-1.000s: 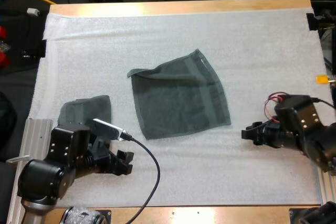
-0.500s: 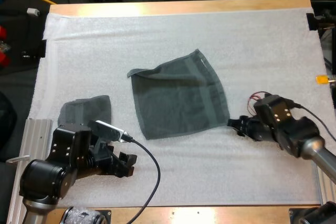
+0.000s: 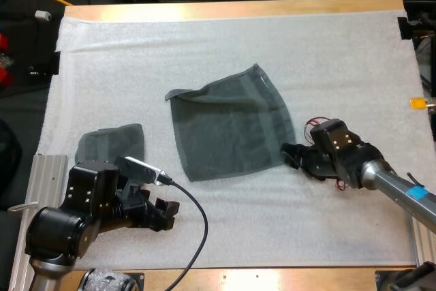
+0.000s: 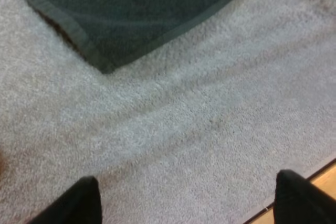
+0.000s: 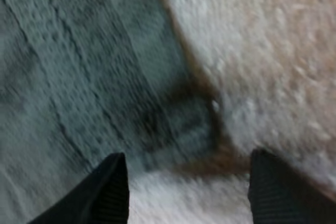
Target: Pick towel from pile, fold and stack
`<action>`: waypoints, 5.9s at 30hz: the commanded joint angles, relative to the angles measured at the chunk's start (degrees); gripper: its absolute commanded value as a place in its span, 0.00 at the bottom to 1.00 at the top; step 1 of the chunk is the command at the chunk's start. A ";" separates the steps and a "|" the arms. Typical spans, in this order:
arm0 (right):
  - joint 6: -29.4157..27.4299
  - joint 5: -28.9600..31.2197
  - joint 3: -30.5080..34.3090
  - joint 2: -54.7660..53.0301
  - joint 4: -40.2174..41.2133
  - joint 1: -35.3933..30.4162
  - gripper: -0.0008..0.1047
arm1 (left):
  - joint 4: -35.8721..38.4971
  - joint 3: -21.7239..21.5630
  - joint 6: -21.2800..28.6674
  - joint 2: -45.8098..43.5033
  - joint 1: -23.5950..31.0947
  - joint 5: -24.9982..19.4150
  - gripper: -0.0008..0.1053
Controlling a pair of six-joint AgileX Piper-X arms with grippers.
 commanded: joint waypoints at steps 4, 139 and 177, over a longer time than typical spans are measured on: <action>3.97 -0.75 -0.18 1.21 -3.37 -0.17 0.49 | -0.01 -0.15 -0.51 -0.16 0.09 1.11 0.63; -6.22 2.10 -0.18 -8.05 13.15 0.05 0.01 | -34.36 -0.10 -12.82 48.92 -8.42 2.43 0.53; -16.37 1.45 -1.44 -22.85 25.58 0.27 0.01 | -20.01 0.01 -4.75 35.04 -8.42 10.17 0.01</action>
